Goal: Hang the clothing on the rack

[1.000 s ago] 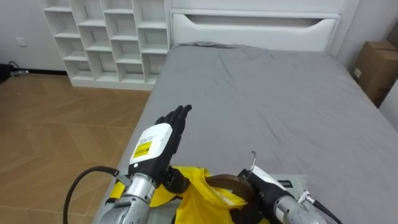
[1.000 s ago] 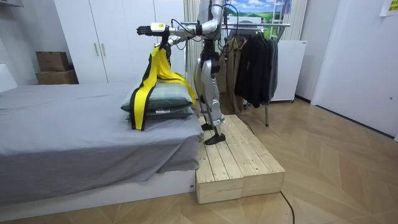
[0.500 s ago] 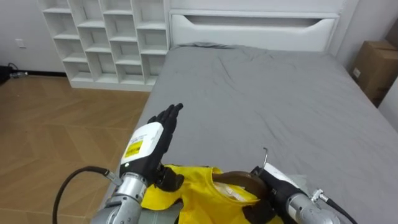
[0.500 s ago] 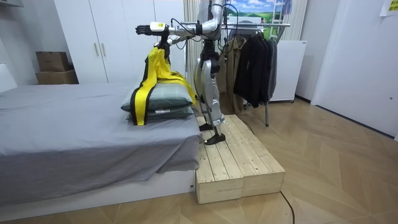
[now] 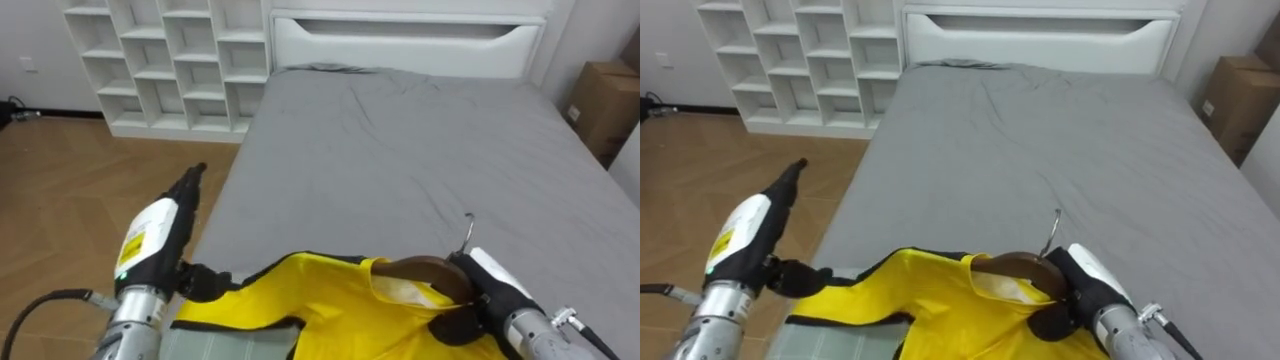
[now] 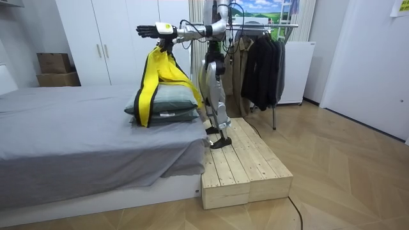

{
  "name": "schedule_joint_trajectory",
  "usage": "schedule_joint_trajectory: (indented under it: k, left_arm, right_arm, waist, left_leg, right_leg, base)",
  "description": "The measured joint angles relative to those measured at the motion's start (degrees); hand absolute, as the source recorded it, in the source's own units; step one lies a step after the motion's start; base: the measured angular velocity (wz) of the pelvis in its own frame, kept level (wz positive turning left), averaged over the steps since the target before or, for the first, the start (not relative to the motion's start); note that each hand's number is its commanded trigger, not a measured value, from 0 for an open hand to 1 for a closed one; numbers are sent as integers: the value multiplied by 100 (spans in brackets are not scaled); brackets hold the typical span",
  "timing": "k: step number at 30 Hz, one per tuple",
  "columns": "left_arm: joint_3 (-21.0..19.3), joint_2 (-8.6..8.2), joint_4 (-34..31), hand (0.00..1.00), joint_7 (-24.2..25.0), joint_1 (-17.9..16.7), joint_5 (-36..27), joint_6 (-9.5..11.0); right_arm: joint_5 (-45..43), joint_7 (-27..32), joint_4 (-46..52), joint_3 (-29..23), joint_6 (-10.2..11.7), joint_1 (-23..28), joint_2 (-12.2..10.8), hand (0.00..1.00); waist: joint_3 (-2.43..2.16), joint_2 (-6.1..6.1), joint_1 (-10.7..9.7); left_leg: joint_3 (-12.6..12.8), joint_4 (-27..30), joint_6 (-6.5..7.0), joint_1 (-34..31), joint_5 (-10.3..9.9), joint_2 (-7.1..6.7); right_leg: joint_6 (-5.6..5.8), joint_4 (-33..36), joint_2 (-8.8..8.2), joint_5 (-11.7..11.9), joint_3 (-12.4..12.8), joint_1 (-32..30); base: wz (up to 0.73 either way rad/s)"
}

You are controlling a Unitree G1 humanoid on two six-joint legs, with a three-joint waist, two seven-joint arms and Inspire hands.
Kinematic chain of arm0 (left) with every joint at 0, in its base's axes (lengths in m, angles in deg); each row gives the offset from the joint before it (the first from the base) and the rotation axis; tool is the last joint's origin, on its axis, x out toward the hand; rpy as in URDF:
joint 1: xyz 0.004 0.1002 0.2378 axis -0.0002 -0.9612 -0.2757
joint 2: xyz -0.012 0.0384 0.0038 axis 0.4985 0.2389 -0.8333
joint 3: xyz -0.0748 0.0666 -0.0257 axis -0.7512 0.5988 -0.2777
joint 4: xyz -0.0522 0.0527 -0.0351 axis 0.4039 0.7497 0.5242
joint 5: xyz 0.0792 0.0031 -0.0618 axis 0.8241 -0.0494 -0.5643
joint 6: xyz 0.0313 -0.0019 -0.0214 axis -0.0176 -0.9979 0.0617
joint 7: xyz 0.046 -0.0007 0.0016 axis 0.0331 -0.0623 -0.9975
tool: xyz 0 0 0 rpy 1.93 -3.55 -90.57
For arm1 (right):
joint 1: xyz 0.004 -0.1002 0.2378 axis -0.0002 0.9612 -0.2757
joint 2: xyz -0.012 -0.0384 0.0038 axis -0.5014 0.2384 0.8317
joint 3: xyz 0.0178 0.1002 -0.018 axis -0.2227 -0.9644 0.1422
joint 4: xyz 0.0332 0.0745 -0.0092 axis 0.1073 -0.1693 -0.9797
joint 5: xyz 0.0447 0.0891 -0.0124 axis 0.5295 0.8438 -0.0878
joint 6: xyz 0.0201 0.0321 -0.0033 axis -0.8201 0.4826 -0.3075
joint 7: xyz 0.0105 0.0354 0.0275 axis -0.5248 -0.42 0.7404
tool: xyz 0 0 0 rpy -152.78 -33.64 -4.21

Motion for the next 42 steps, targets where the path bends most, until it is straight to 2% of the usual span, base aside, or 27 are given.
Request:
schedule_joint_trajectory:
  k: [1,4,7,11,14,18,20,23,26,31,34,42]
  left_arm:
    - [-113,44,56,0,-44,-112,5,2]
    - [-493,83,221,0,-217,-454,0,3]
    - [-722,88,760,0,-332,-502,-22,-7]
    - [-923,124,1293,0,-375,-687,-20,-112]
    - [-986,122,1865,0,-415,-783,-208,-119]
    - [-1010,117,2779,0,-422,-985,-970,-143]
    - [-1031,110,3524,0,-418,-1015,-1317,-157]
    - [-1036,84,3935,0,-414,-1205,-1651,-167]
    - [-1081,83,4469,0,-414,-1403,-1752,-144]
    - [-1203,75,5266,0,-383,-1521,-1771,-183]
    - [-1199,64,5560,0,-318,-1530,-1777,-227]
    - [-1193,-85,5694,0,-188,-1655,-1817,-313]
  right_arm:
    - [-39,-3,68,-34,0,70,98,100]
    - [-96,-39,448,-230,-7,298,133,100]
    - [-93,-75,530,-258,-23,340,234,100]
    - [-90,-75,868,-297,-132,457,323,100]
    - [-82,-75,1163,-457,-132,548,333,100]
    - [177,-73,1329,-522,-192,616,395,100]
    - [177,-73,1478,-562,-249,707,394,100]
    - [153,-73,1541,-684,-259,791,394,100]
    - [153,-75,1920,-708,-371,960,395,100]
    - [150,-75,2212,-751,-371,1088,394,100]
    - [161,-122,2212,-747,-371,1092,391,100]
    - [127,-131,2370,-749,-372,1126,380,100]
  waist:
    - [-3,-4,5]
    - [-16,-25,25]
    - [-42,-63,42]
    - [-111,-145,42]
    - [-127,-136,56]
    - [-111,-125,33]
    - [-98,-139,46]
    - [-80,-193,85]
    - [-69,-189,179]
    - [-51,-221,196]
    - [-29,-240,228]
    - [-40,-268,227]
  left_leg:
    - [-14,-1,0,-1,0,-3]
    - [-11,-5,0,3,0,-10]
    - [-12,2,2,14,1,-23]
    - [-10,6,4,20,2,-29]
    - [4,-2,5,46,1,-33]
    - [4,-75,5,122,0,-32]
    - [2,-89,5,123,0,-30]
    - [43,-96,5,114,0,-28]
    - [130,-126,7,109,-2,-27]
    - [131,-160,11,88,-8,-27]
    - [130,-160,12,68,-9,-27]
    - [138,-158,13,12,-8,-33]
  right_leg:
    - [1,2,-4,-1,0,5]
    - [11,4,-8,-7,-6,8]
    - [13,7,-18,-8,4,14]
    - [13,17,-22,-8,6,26]
    - [18,21,-23,-5,14,46]
    - [24,3,-13,-10,25,109]
    - [24,-9,-8,-13,38,104]
    - [24,16,-2,-13,102,1]
    - [24,13,0,-11,154,-3]
    - [25,-4,4,-12,155,-18]
    - [26,-3,4,-12,154,-31]
    - [33,9,-3,-17,155,-94]
  base:
    - [4]
    - [0]
    - [0]
    - [0]
    - [0]
    - [-2]
    - [-2]
    - [-8]
    - [-13]
    - [0]
    - [0]
    - [0]
